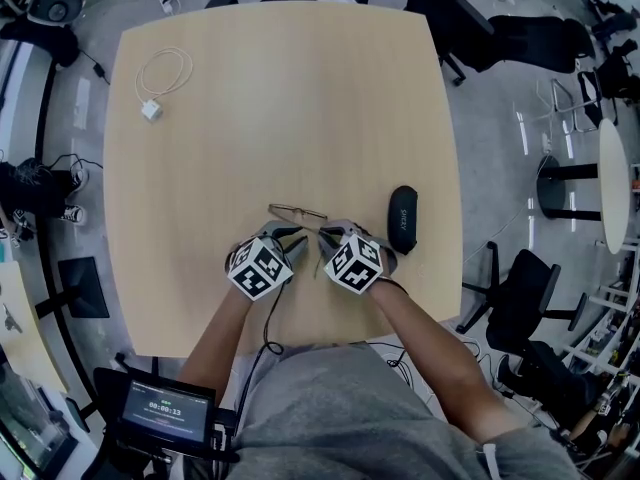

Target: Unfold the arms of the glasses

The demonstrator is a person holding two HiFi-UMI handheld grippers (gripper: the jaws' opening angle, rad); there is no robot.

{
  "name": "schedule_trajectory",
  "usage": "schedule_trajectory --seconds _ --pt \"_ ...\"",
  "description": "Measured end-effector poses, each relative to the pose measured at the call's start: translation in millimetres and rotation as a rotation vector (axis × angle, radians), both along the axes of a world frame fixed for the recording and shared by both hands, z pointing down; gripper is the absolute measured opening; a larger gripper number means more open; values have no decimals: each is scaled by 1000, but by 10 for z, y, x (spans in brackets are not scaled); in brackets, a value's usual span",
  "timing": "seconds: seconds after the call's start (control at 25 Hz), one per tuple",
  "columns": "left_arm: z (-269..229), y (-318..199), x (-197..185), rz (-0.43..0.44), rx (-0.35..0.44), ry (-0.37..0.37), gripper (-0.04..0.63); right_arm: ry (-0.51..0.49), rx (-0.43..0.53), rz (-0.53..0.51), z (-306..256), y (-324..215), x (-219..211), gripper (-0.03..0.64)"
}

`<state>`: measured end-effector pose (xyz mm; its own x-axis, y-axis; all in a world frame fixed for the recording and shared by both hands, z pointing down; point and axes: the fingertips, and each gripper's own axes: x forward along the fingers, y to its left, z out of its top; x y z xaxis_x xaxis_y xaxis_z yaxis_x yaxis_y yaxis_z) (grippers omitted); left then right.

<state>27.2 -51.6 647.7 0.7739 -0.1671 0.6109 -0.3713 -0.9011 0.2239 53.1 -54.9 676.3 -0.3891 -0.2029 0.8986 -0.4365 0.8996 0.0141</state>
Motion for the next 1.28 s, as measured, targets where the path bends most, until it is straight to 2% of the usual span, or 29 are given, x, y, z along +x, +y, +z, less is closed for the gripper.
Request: schedule_trajectory --seconds 0.16,0.32,0.4,0.84,1.08,1.28 --pt "98 -112 41 25 10 -45 49 0 -5 -6 31 12 2 26" --pt "312 -52 84 69 -2 -123 49 3 -10 -8 63 9 0 26" --pt "376 -7 89 77 -5 -138 50 5 -13 -9 69 17 -7 26" --pt "426 45 82 88 -34 -131 49 -6 0 22 51 28 11 26" --pt "246 -16 165 100 59 -90 49 -4 11 53 51 36 62 26" --pt "171 -44 192 109 84 -77 49 -3 15 93 36 12 89 26"
